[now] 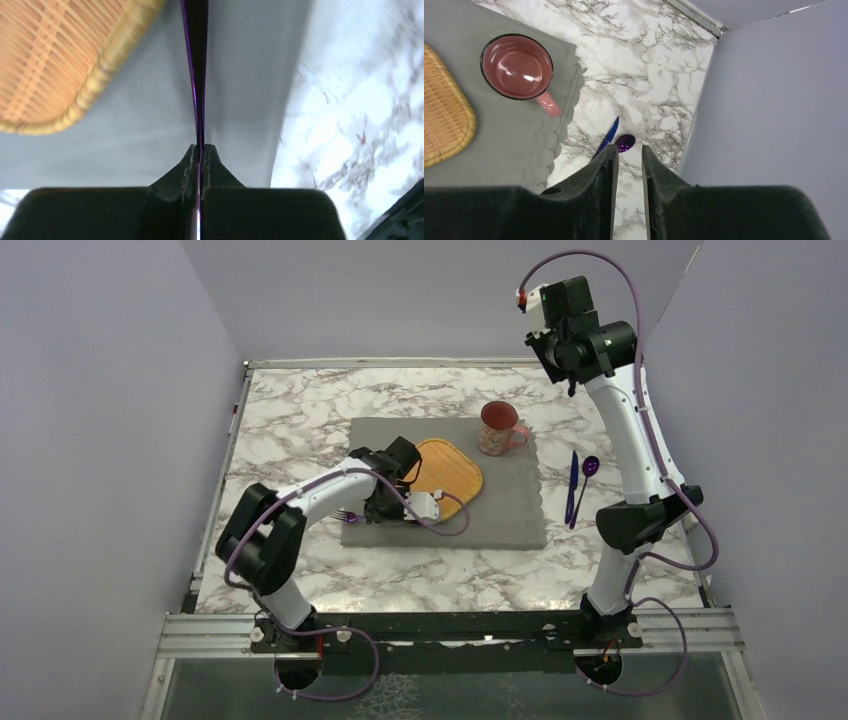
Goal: Set the dinner table for one person
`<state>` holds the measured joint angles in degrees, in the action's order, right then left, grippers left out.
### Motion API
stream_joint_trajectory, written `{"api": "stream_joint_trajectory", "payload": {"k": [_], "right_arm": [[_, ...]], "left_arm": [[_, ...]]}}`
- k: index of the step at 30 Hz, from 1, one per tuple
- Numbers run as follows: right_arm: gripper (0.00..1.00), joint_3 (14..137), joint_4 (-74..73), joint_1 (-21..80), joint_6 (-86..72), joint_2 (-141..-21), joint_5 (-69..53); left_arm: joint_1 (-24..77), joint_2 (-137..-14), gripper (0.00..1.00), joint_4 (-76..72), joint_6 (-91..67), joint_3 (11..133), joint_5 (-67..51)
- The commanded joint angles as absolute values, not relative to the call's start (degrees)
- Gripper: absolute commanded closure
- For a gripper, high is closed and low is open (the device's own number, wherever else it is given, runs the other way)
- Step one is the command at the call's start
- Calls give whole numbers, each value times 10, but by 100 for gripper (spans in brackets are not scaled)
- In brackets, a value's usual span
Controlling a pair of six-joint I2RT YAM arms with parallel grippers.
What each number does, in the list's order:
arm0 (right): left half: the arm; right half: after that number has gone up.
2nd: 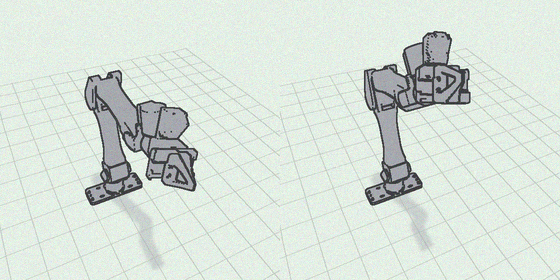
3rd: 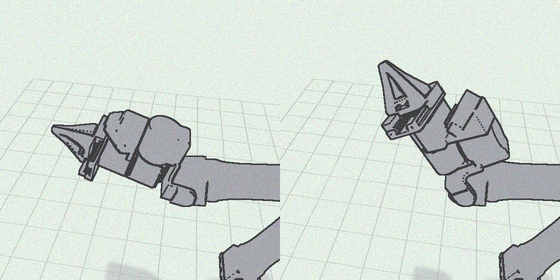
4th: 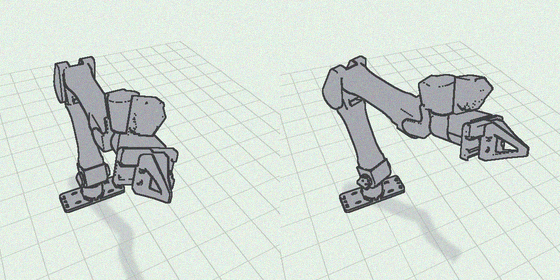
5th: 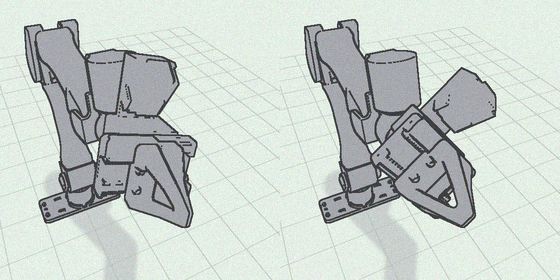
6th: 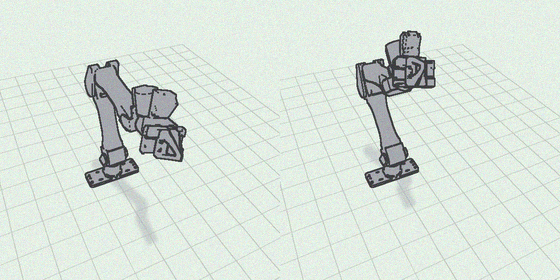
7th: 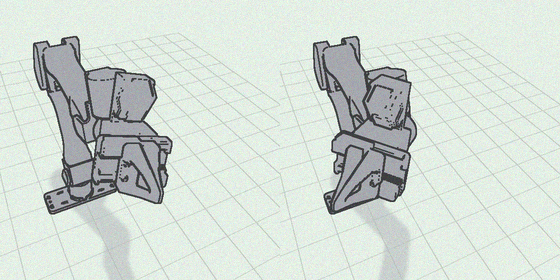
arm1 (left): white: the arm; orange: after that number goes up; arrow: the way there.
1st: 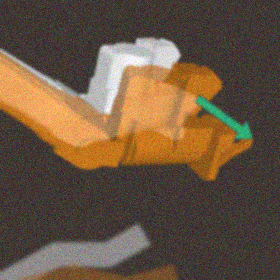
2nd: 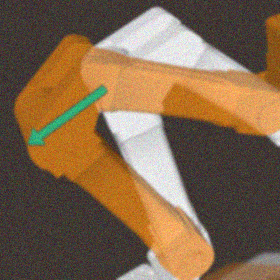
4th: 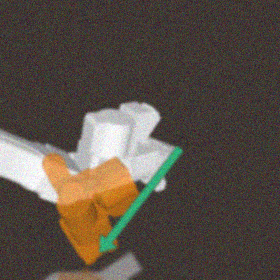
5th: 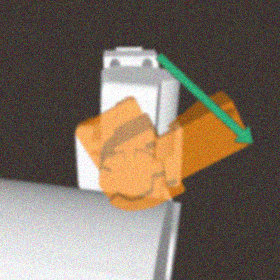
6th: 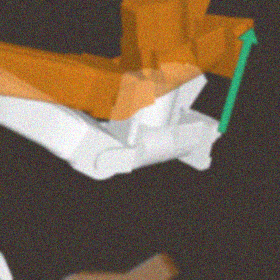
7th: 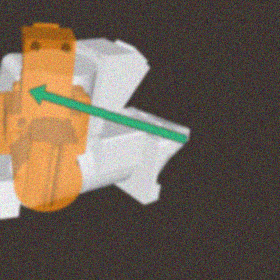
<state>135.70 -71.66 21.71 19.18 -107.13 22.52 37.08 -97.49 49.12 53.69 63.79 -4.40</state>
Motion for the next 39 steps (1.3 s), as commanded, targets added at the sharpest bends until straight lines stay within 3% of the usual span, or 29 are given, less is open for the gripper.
{"api": "stream_joint_trajectory", "payload": {"k": [1, 11, 18, 24, 39], "right_arm": [[72, 1354, -702, 214, 197, -1046, 246], [72, 1353, -704, 215, 196, -1038, 254], [73, 1335, -704, 215, 197, -1023, 260], [73, 1325, -702, 214, 197, -1018, 263], [73, 1291, -700, 214, 199, -1017, 285]], "left_arm": [[369, -859, 100, 536, 723, 618, -110], [358, -882, 100, 633, 830, 632, -117], [275, -868, 100, 637, 1082, 621, -105], [212, -927, 100, 696, 1202, 705, -102], [172, -994, 100, 672, 1471, 726, -97]]}}
